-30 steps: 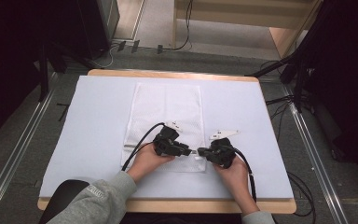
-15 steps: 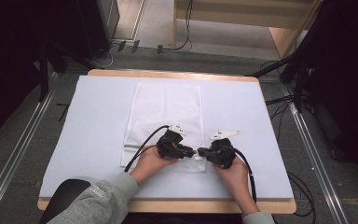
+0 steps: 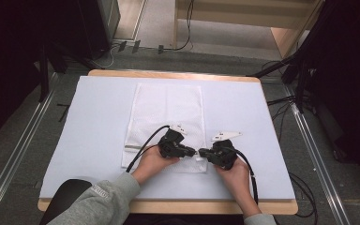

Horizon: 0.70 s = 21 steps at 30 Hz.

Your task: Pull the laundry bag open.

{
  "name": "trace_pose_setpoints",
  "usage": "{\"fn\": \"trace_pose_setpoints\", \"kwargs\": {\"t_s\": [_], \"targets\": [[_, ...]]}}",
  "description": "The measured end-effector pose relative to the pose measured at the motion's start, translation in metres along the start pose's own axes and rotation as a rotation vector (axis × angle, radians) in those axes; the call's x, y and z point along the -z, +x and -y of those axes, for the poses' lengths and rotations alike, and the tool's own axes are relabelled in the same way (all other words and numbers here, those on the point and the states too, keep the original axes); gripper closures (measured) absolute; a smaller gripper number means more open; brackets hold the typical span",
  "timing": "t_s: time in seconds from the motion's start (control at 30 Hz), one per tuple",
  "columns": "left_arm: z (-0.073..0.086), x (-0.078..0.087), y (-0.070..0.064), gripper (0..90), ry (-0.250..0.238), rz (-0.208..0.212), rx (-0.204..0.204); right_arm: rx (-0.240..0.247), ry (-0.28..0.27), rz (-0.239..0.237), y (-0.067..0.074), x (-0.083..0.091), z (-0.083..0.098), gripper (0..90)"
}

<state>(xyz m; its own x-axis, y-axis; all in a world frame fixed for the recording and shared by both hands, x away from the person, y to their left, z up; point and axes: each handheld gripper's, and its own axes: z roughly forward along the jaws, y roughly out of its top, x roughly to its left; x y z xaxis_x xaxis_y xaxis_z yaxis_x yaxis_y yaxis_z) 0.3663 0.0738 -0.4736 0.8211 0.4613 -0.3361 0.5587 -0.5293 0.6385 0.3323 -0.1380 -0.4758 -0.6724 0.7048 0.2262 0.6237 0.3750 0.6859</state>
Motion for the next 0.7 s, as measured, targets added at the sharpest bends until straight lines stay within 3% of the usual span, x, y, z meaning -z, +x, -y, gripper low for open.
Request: {"fn": "trace_pose_setpoints", "kwargs": {"t_s": [0.1,0.43,0.7], "targets": [[-0.0007,0.0001,-0.0008,86.7,0.006,-0.007,-0.002,0.003,-0.004,-0.001,-0.0001,-0.0001,0.0005,88.3],[-0.0048,0.0010,0.0034,87.6,0.030,0.026,0.036,0.042,-0.015,0.015,0.0021,-0.0003,0.0019,88.3],[-0.0067,0.0040,0.0053,87.8,0.040,0.043,0.045,0.035,-0.015,0.012,0.0023,0.0000,0.0026,88.6]]}}
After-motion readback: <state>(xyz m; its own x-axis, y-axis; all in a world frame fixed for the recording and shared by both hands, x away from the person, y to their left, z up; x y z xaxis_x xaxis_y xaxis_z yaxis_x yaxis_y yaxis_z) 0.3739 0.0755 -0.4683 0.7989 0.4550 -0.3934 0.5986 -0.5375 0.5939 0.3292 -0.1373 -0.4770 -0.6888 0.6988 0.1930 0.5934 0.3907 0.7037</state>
